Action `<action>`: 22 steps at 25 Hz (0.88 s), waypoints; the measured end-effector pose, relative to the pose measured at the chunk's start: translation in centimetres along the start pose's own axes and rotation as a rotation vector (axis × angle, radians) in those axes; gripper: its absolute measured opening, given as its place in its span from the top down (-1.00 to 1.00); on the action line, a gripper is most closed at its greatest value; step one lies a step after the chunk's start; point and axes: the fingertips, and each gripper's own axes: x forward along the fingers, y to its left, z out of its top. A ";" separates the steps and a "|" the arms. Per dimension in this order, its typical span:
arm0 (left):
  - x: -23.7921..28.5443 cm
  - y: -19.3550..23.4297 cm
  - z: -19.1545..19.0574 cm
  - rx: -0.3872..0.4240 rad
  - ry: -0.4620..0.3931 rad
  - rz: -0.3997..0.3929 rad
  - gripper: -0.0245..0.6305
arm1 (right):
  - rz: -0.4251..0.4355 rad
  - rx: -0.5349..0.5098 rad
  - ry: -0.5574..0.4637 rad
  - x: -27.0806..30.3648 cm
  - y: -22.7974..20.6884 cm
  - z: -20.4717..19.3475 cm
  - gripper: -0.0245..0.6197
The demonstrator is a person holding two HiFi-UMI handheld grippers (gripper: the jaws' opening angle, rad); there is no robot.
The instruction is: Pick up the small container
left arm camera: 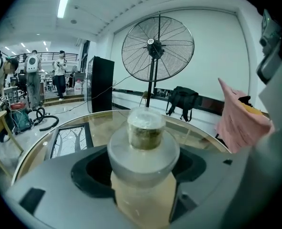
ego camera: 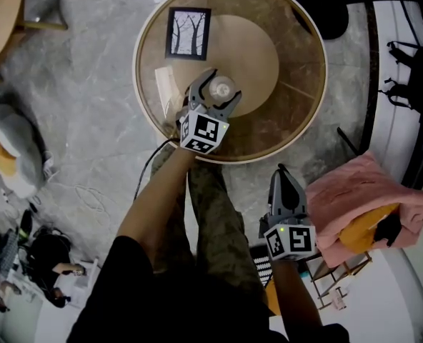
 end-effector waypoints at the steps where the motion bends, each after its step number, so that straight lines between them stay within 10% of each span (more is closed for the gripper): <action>1: -0.3 0.0 0.3 -0.003 -0.002 -0.002 -0.13 | -0.006 -0.001 -0.006 0.0 0.0 0.2 0.86; 15: -11.5 2.2 9.5 -0.073 0.012 0.026 -0.13 | -0.141 -0.053 -0.121 -4.1 2.1 8.3 0.86; 22: -21.4 -0.4 26.0 -0.043 -0.021 0.021 -0.13 | -0.162 -0.023 -0.246 -14.6 2.6 19.4 0.86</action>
